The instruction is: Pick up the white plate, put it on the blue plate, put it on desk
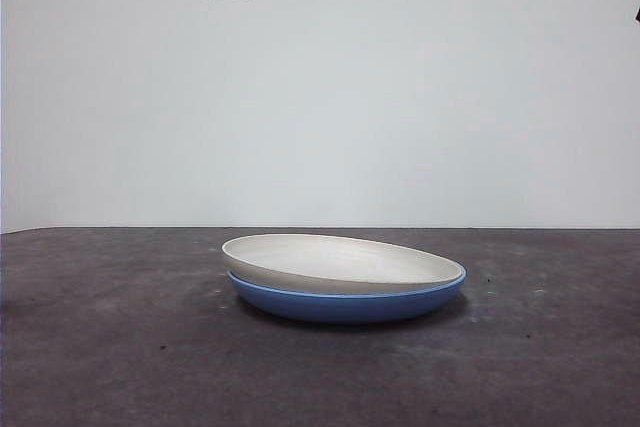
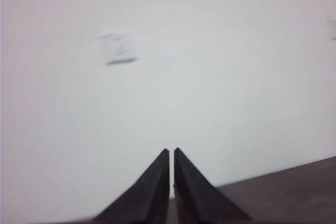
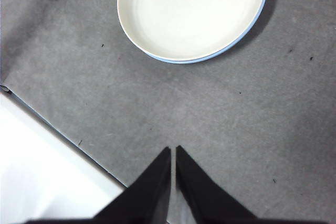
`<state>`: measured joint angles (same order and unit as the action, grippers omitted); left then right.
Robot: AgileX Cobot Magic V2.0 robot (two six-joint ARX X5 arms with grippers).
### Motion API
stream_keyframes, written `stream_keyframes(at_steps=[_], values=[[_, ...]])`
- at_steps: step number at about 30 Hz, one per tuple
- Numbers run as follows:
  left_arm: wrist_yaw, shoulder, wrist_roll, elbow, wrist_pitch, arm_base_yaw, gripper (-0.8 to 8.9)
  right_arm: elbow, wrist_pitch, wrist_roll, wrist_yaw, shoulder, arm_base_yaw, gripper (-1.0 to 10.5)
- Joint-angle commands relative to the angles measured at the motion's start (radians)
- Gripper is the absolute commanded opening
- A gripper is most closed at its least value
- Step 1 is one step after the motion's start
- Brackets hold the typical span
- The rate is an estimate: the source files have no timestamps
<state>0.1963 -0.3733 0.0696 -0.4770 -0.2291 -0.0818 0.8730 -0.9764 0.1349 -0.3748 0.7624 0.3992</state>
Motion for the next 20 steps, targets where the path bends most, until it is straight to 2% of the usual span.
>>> stream_keyframes(at_steps=[1,9,14,20], values=[[-0.045,0.062,0.01,0.098,-0.004,0.021,0.15,0.019,0.008,-0.009,-0.002,0.006,0.007,0.1],[-0.084,0.215,-0.05,0.338,0.005,0.068,0.15,0.019,0.008,-0.009,-0.002,0.006,0.006,0.1],[-0.097,0.267,-0.064,0.418,0.045,0.076,0.15,0.019,0.007,-0.009,-0.002,0.006,0.006,0.1],[-0.098,0.324,-0.064,0.457,0.161,0.076,0.15,0.019,0.007,-0.009,-0.002,0.006,0.006,0.1]])
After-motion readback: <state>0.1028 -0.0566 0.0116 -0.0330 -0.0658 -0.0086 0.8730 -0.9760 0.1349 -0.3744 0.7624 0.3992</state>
